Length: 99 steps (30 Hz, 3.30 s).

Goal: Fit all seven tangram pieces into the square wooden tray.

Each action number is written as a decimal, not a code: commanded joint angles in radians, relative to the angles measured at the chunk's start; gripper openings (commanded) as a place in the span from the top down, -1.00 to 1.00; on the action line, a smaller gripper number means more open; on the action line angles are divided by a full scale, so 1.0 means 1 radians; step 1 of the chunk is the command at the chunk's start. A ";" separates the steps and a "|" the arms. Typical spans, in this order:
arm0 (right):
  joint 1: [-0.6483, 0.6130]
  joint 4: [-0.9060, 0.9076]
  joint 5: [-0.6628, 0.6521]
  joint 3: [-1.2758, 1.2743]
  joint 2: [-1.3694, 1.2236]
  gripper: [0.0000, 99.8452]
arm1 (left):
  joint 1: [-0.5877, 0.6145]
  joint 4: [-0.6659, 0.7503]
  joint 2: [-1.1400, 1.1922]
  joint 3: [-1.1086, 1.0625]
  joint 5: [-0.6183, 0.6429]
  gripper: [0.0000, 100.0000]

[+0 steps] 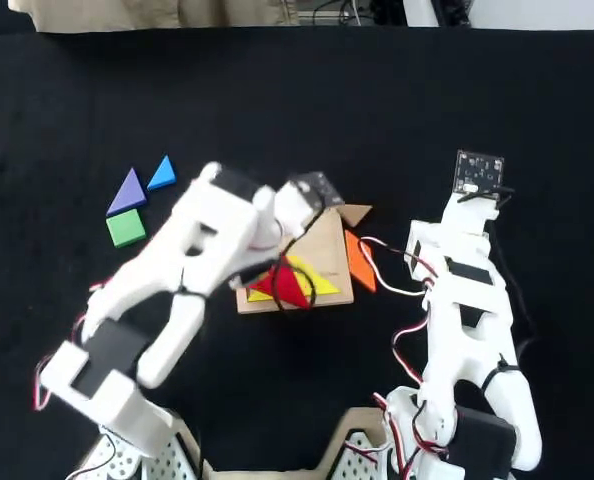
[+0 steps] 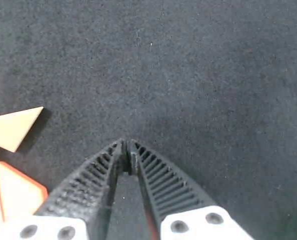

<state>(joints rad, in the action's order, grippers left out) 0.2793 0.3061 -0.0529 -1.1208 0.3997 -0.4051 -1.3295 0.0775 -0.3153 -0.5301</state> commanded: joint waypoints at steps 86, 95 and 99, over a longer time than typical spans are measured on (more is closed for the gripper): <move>-0.190 0.471 -0.112 0.326 0.097 0.89 | 0.191 -0.046 -0.302 0.113 0.114 0.94; -0.632 0.764 -0.112 0.578 0.085 0.83 | 0.527 0.126 -0.822 -0.443 0.402 0.94; -0.729 0.756 -0.103 0.615 -0.036 0.61 | 0.633 0.331 -0.914 -0.737 0.425 0.94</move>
<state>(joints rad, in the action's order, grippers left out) -0.3836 1.0595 -0.1557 -0.5823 0.4304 0.1657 -1.1347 -0.7664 -0.8723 -0.1281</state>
